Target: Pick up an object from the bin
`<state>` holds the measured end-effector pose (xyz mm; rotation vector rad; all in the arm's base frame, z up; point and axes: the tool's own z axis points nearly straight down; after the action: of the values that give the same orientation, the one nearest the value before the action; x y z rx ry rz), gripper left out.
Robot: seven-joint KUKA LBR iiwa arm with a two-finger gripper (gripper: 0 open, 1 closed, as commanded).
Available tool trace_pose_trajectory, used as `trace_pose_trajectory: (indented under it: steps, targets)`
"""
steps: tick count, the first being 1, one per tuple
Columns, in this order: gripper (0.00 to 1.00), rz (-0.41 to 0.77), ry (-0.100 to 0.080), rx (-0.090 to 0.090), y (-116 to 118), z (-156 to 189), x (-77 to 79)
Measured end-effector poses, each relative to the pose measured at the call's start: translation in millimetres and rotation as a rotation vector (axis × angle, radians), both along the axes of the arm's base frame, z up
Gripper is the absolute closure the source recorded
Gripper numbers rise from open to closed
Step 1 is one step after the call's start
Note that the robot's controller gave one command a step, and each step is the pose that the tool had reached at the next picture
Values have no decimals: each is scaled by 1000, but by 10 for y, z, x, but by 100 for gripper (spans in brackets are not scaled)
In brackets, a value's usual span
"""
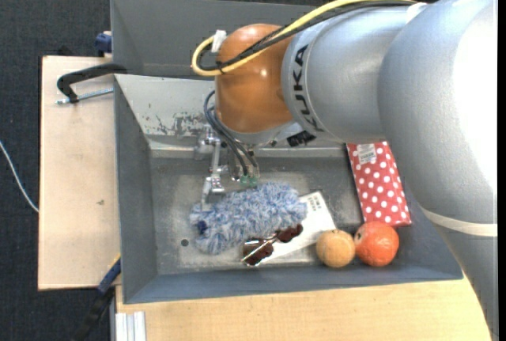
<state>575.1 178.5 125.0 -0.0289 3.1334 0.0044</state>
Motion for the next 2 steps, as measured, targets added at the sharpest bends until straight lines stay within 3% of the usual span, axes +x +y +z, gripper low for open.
trace_pose_trajectory:
  steps: [1,2]
  targets:
    - [0,194,7,-1,139,-354,-27]
    - [0,516,6,-2,-60,-208,-356]
